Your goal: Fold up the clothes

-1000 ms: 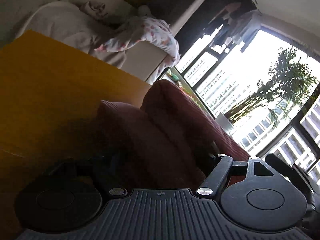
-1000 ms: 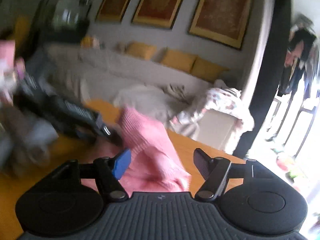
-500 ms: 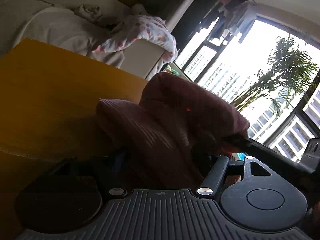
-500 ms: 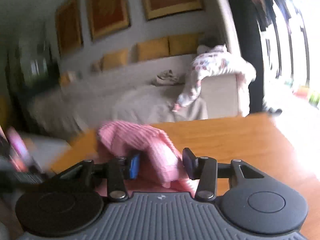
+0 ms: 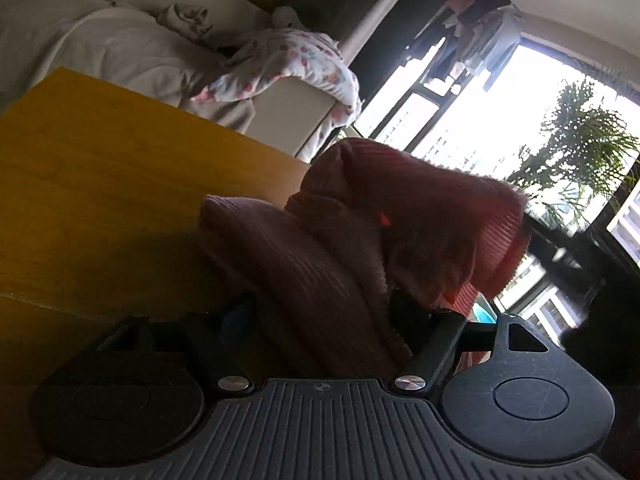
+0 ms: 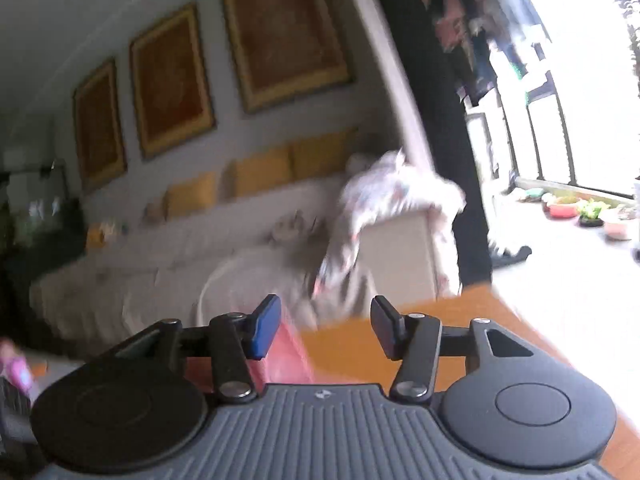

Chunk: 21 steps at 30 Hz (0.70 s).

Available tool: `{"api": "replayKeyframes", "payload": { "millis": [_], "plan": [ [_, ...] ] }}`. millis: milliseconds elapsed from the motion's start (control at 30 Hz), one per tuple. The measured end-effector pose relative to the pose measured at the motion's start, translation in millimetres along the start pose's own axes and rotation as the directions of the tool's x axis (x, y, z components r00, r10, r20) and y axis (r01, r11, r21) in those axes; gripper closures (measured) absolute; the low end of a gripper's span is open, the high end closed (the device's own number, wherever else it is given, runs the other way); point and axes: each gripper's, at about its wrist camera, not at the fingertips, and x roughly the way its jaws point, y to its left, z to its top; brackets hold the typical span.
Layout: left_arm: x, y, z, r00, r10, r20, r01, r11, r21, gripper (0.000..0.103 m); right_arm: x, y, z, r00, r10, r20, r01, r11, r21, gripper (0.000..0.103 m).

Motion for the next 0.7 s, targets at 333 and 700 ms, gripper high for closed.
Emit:
{"api": "replayKeyframes", "payload": {
  "millis": [333,700],
  "plan": [
    [0,0,-1,1.0,0.001,0.0,-0.001,1.0,0.004,0.021,-43,61,-54,0.985,0.056,-0.166,-0.127,0.881,-0.455,0.051],
    [-1,1,1,1.0,0.003,0.007,-0.003,1.0,-0.009,0.021,-26,54,-63,0.987,0.018,-0.162,-0.083,0.91,-0.407,0.046]
  ]
}}
